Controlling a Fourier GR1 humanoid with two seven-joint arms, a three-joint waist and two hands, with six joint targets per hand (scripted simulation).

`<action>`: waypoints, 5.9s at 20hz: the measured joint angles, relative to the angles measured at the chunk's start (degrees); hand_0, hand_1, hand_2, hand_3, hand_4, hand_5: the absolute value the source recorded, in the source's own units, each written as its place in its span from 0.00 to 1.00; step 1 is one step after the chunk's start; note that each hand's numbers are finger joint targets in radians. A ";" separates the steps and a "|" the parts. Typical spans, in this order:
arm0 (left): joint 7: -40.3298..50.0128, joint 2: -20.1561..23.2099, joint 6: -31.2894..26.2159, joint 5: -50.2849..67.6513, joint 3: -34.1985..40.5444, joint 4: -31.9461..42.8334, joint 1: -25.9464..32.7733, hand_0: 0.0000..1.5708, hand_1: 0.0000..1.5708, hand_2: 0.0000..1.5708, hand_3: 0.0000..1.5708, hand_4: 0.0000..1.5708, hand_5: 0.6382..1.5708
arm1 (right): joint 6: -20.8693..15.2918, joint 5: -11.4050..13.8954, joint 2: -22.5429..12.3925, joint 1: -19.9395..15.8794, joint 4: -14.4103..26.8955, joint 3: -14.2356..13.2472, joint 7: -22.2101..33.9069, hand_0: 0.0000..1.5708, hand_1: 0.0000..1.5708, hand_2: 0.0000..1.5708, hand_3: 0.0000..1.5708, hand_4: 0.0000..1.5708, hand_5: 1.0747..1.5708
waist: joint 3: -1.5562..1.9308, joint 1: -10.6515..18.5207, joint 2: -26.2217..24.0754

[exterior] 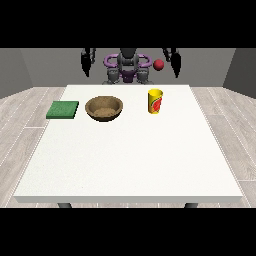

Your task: Pick the cup and pour the ball into the bowl, then pick the bowl and place it on the pad

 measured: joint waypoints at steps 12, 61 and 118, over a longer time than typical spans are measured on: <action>1.68 -3.20 0.10 6.55 -8.96 -12.16 7.00 0.00 0.00 0.00 0.00 0.00 0.94 | -0.14 -3.51 -2.32 3.62 -2.48 -5.37 2.33 0.00 0.00 0.00 0.00 0.00 0.99 | -1.41 2.14 -13.93; -42.49 2.80 11.07 -6.73 9.60 41.72 -26.45 0.83 0.83 1.00 1.00 0.52 0.94 | 18.02 -10.68 -14.52 -17.81 25.57 -17.51 -22.80 0.00 0.00 0.00 0.00 0.00 0.97 | -1.59 -8.53 17.05; 25.37 -4.88 18.96 -80.09 -40.57 36.57 -44.87 0.00 0.00 1.00 1.00 0.74 0.87 | 19.13 -8.59 -22.74 -28.71 54.33 -21.42 -23.54 0.00 0.00 0.00 0.14 0.00 0.90 | -1.57 -3.26 4.11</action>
